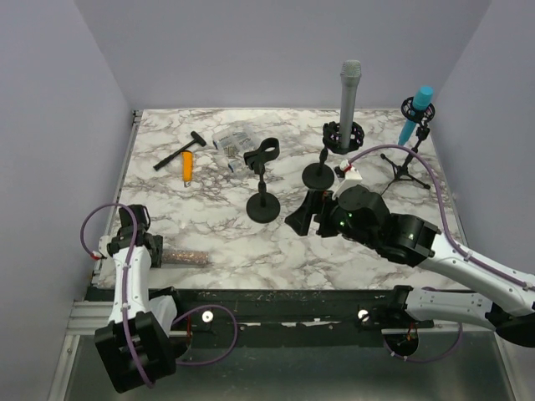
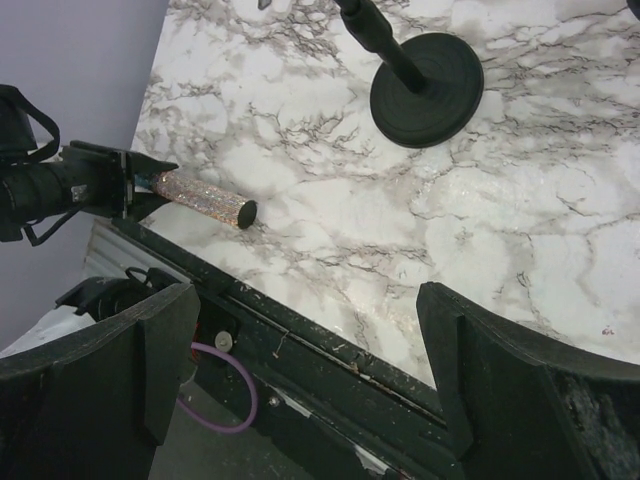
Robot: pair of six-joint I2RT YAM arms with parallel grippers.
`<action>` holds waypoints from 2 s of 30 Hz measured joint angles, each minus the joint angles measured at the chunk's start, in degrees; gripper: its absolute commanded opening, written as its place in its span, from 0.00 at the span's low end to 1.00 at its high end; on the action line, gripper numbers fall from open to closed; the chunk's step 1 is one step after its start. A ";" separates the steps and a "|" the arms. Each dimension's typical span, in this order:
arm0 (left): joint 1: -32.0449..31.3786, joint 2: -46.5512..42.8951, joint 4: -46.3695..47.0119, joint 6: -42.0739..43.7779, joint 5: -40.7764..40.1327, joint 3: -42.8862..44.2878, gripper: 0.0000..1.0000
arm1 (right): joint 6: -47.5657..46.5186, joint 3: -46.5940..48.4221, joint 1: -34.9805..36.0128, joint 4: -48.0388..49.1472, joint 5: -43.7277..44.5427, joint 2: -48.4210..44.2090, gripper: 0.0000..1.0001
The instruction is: Remove the microphone from the stand
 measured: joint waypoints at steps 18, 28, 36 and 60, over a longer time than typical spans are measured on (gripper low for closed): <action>5.09 0.90 4.57 -1.27 3.56 -4.46 0.57 | -0.28 0.00 0.00 -1.05 0.90 0.61 1.00; 5.31 -2.78 5.31 1.01 4.52 -5.73 0.95 | -0.83 0.04 0.00 -2.03 1.86 0.76 1.00; 4.96 -13.18 4.37 7.61 7.91 -5.05 0.98 | -3.06 3.21 0.00 -7.28 5.14 1.18 1.00; -23.85 -6.29 44.06 18.95 53.00 13.18 0.96 | -9.53 14.14 0.00 -10.71 8.98 8.33 1.00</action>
